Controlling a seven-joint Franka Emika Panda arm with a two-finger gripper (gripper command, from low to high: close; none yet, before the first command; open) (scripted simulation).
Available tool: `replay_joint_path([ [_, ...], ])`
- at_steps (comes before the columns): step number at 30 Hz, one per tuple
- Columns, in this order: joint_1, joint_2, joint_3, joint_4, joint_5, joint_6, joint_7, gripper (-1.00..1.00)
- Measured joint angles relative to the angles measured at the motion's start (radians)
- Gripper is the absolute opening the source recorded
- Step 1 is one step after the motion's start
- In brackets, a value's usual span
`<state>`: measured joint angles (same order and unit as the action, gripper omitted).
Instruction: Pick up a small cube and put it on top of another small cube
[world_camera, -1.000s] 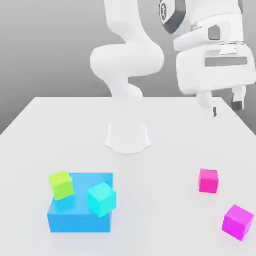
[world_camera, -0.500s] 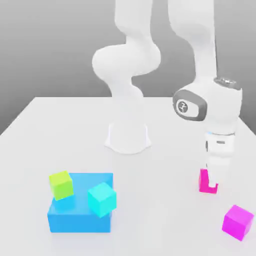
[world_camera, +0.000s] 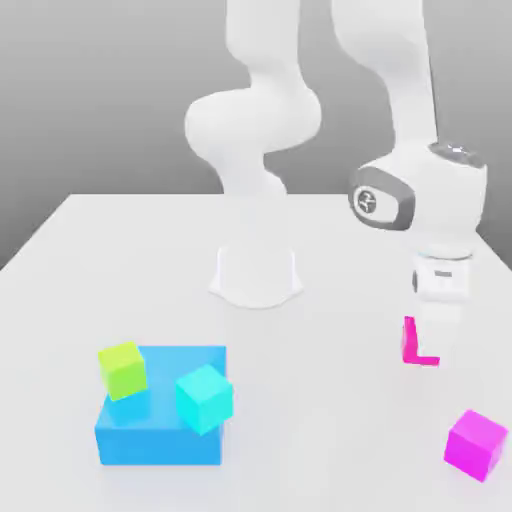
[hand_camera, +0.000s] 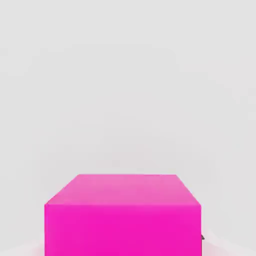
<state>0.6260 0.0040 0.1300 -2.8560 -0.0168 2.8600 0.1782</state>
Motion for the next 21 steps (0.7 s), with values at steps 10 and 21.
replay_joint_path([
  [10, -0.357, -0.184, -0.311, 0.079, -0.086, -0.246, -0.132, -1.0],
  [21, -0.643, -0.216, -0.589, 0.13, -0.13, -0.333, -0.27, -1.0],
])
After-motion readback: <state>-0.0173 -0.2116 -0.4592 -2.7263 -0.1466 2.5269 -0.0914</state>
